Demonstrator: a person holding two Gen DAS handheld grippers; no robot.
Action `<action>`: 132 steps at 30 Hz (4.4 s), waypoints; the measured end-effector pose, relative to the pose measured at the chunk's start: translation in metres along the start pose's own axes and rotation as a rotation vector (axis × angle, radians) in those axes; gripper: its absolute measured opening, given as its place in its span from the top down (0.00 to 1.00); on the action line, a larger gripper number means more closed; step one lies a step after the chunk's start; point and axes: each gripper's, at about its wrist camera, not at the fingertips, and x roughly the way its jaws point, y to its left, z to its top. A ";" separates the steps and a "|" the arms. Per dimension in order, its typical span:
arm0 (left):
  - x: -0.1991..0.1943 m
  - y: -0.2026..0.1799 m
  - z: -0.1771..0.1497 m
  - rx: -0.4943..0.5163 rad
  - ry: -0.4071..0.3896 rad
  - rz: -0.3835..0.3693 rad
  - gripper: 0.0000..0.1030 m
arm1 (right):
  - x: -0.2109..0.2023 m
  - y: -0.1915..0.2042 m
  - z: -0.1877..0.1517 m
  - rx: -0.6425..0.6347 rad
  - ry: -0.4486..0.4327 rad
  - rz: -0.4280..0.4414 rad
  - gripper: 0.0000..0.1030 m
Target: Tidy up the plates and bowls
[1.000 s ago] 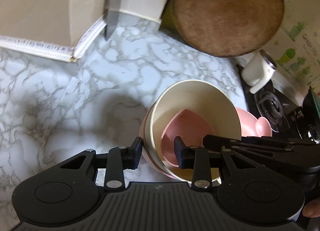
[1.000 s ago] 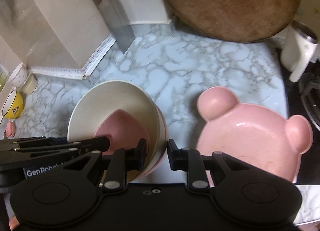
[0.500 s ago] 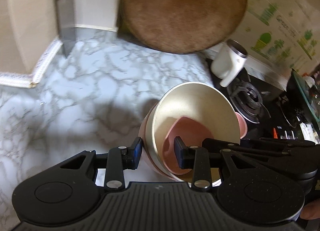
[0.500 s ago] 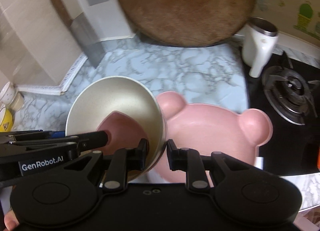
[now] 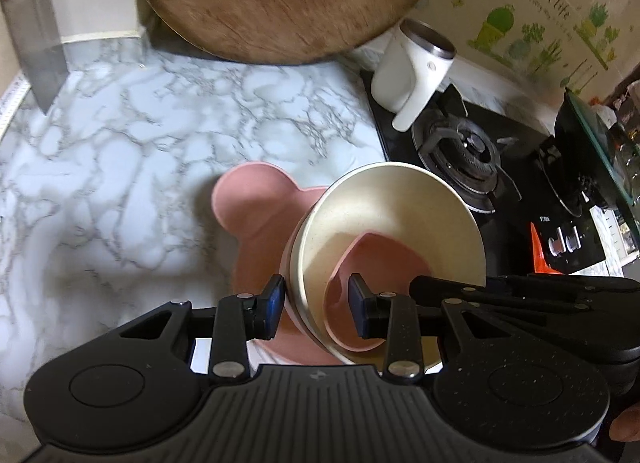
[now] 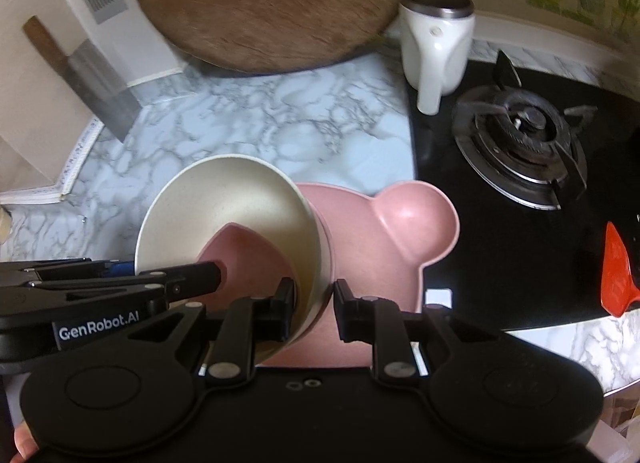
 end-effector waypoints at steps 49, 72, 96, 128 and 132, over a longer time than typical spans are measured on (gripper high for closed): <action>0.014 -0.013 -0.002 0.087 -0.030 0.035 0.67 | -0.011 -0.017 -0.007 0.016 -0.057 0.020 0.63; -0.064 0.003 -0.057 0.186 -0.251 0.061 0.39 | -0.070 0.018 -0.070 -0.116 -0.372 0.032 0.22; -0.121 0.029 -0.112 0.165 -0.453 0.048 0.00 | -0.097 0.030 -0.126 -0.161 -0.606 0.070 0.00; -0.120 0.014 -0.135 0.141 -0.454 0.065 0.00 | -0.104 0.022 -0.152 -0.053 -0.639 0.016 0.00; -0.121 0.013 -0.134 0.147 -0.464 0.064 0.00 | -0.104 0.021 -0.152 -0.054 -0.637 0.020 0.00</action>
